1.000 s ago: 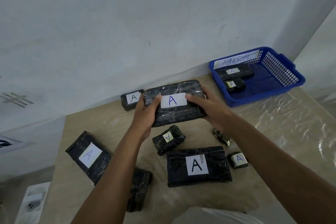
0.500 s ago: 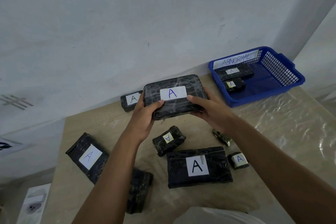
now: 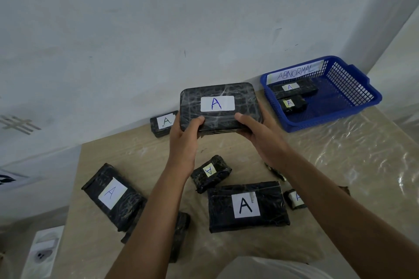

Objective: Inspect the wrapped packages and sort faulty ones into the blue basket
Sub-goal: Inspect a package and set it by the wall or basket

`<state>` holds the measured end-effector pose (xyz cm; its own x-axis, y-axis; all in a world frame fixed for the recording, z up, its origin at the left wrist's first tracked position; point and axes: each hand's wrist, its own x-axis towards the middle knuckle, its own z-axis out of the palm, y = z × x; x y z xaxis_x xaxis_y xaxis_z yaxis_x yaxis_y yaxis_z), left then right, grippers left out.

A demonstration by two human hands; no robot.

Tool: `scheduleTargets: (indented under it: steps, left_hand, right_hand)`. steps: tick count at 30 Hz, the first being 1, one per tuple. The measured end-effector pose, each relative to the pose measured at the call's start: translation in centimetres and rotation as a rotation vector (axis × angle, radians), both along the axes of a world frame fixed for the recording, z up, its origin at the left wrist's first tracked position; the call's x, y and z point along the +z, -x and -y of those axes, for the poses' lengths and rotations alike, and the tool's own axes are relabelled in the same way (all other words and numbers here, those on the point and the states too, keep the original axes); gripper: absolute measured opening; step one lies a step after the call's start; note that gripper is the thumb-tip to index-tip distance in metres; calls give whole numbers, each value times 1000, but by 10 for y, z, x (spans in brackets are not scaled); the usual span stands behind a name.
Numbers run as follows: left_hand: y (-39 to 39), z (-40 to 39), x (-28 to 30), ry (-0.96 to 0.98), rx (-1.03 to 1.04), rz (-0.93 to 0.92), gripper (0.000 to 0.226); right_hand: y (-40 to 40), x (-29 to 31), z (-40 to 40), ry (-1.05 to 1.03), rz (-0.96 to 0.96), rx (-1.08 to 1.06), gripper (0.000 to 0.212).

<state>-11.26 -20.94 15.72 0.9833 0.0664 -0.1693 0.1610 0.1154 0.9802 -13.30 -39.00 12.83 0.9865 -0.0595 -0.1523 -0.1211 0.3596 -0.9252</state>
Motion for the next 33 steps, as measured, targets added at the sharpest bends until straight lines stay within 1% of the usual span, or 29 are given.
scheduleTargets:
  steps: [2,5,6,8,9,10,12,13,14,15,17,18,19,20,21,22,23,25,27,28,29,30,31,33]
  left_hand:
    - [-1,-1,2,-5,-20,10,33]
    - [0,-3,2,-84,-65,32,35]
    - [1,-3,1,-103,-65,33,33]
    - [0,-3,2,-77,-26,-6,21]
    - [0,-3,6,-54,-6,-43,17]
    - [-2,-4,8,-35,1,-85,13]
    - [-5,-5,15,1,-19,-174,7]
    - [-5,-7,18,3,-38,-208,8]
    - [-6,-8,20,-14,-59,-226,11]
    - [-5,-9,24,-32,-79,-246,12]
    - [-5,-10,26,-60,-137,-253,14]
    - [-6,-13,25,-92,-175,-225,26]
    - [-5,-14,25,-133,-215,-183,48]
    - [-3,-16,21,-167,-233,-113,76]
    - [-1,-15,17,-171,-228,-45,97]
    - [4,-13,15,-185,-197,41,104]
    - [8,-11,12,-214,-155,137,100]
    - [12,-7,8,-279,-52,302,77]
    - [14,-4,9,-261,38,392,56]
    - [14,-2,10,-228,76,405,51]
    - [14,-1,11,-196,110,403,53]
    - [15,2,13,-175,137,386,60]
    - [14,4,12,-161,145,364,67]
    - [14,7,11,-130,142,315,74]
  right_hand:
    - [2,-2,-2,26,22,-39,61]
    - [3,1,0,48,16,-66,52]
    - [3,3,0,65,20,-58,51]
    - [6,7,-2,132,53,-28,54]
    - [8,9,-2,176,88,-9,61]
    - [11,10,-2,233,133,15,73]
    - [14,9,1,397,218,49,102]
    - [14,8,4,513,251,45,111]
    - [13,8,6,594,277,37,113]
    - [11,7,10,609,296,31,109]
    - [9,8,14,521,313,13,97]
    - [8,11,14,475,312,-12,90]
    - [7,13,14,441,305,-39,84]
    - [6,16,14,406,294,-59,79]
    - [6,17,13,366,274,-73,75]
    - [4,18,11,323,250,-80,71]
    - [5,20,8,282,229,-79,67]
    - [6,23,2,245,189,-54,59]
    - [10,25,-4,260,182,-29,51]
    - [12,27,-7,269,189,-30,51]
    - [13,29,-10,270,199,-46,52]
    - [12,31,-13,256,213,-80,49]
    - [13,33,-16,237,228,-125,42]
    - [12,37,-21,202,250,-207,22]
